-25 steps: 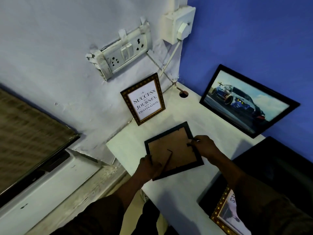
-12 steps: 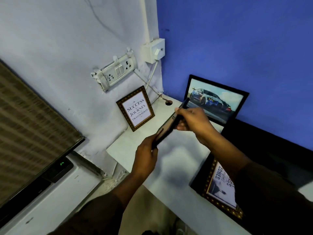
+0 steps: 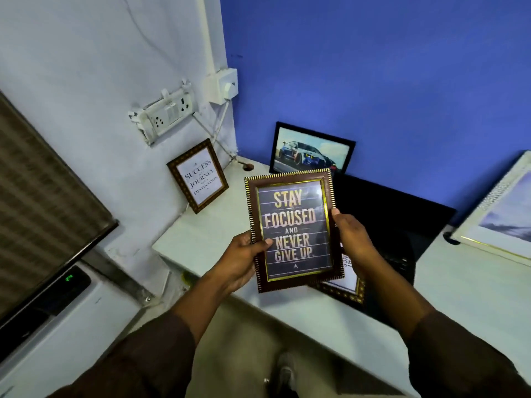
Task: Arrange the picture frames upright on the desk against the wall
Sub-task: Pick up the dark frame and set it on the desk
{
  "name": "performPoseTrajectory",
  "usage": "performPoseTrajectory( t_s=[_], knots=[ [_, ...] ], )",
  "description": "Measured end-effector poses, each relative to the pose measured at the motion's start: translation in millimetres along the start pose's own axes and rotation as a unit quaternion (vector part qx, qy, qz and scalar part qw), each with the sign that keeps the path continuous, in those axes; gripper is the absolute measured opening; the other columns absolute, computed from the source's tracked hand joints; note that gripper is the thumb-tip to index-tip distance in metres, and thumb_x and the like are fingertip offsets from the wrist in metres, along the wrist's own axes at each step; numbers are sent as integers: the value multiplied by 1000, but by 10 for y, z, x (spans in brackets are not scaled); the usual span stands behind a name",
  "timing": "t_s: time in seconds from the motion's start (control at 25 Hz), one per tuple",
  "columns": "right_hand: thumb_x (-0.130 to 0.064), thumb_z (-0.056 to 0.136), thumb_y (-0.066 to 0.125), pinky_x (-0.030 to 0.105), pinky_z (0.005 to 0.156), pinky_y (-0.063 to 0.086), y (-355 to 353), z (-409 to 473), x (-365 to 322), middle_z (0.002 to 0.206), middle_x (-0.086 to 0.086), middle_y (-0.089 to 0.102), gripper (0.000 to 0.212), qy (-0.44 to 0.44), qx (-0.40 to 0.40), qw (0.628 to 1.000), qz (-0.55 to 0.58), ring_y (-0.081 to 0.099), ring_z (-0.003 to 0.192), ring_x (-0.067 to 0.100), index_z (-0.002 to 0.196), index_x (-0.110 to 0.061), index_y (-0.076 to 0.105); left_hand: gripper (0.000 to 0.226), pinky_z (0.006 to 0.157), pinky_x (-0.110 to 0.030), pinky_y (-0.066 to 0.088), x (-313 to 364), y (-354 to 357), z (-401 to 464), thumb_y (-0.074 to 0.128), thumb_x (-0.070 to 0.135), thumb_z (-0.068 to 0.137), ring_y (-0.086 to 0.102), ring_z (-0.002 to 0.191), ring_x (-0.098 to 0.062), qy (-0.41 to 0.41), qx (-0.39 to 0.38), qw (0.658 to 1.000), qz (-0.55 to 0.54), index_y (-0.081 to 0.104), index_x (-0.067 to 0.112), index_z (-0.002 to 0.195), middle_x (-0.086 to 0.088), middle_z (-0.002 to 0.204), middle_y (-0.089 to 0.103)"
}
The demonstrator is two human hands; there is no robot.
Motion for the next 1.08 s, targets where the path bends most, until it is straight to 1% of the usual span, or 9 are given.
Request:
performPoseTrajectory(
  t_s=[0.08,0.2,0.36,0.44,0.56,0.64,0.76,0.88,1.08],
  knots=[
    [-53,101,34,33,74,53,-118,-260,130,109,1,73,46,2,-16,999,37,71,97,20,117,-23,65,33,102,-53,50,-137,140,-66,58,5,96,66,116,-36,-27,-18,999,-2,59,4,129,-18,125,70],
    [-53,101,34,37,72,57,-393,-522,294,102,0,75,44,15,61,994,85,74,88,20,114,-23,64,33,102,-49,51,-292,421,-44,58,9,97,67,116,-33,-44,-46,997,43,60,6,129,-14,123,71],
    [-59,98,36,48,83,60,-969,-714,569,101,5,78,50,34,159,981,108,77,85,25,109,-22,67,32,94,-35,56,-519,1021,8,61,20,96,70,110,-23,-37,-91,979,177,62,14,127,-6,121,73],
    [-63,96,36,50,84,60,-1280,-803,702,101,3,77,54,25,207,973,102,76,87,25,108,-22,68,30,90,-31,56,-666,1357,67,62,24,95,69,111,-21,-46,-112,973,195,64,21,125,-2,122,73],
    [-63,95,35,51,85,59,-1721,-933,919,102,2,76,53,18,257,960,112,75,89,24,105,-22,68,24,108,-44,43,-900,1846,188,57,42,96,64,120,-21,-100,-137,973,158,74,33,110,3,119,75],
    [-65,94,35,52,85,59,-2055,-987,1103,103,1,76,53,24,280,950,138,74,91,25,105,-25,67,38,111,-49,39,-1074,2223,300,47,57,95,63,122,-22,-138,-144,971,128,75,36,110,2,120,74],
    [-64,95,34,54,86,58,-2589,-974,1385,105,0,76,50,39,300,936,178,74,95,25,106,-28,66,66,108,-51,41,-1342,2845,512,32,71,92,64,120,-28,-186,-159,965,97,68,26,125,-6,124,72],
    [-65,95,35,53,87,58,-3040,-876,1587,106,-1,76,46,43,298,929,214,73,99,25,106,-33,66,70,101,-51,47,-1569,3373,727,33,71,92,67,116,-32,-215,-167,959,82,69,21,123,-12,121,73],
    [-77,85,28,55,94,55,-3794,-598,1956,117,0,73,70,84,261,932,236,71,107,26,126,-31,62,59,104,-55,46,-1987,4142,1153,42,58,94,68,113,-34,-229,-149,953,128,66,14,126,-14,119,73]
  ],
)
Point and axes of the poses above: each hand's wrist, its own z-axis towards the middle knuckle, its own y-axis out of the palm, x = y × z, the point moved 2 cm from there along z, towards the middle knuckle
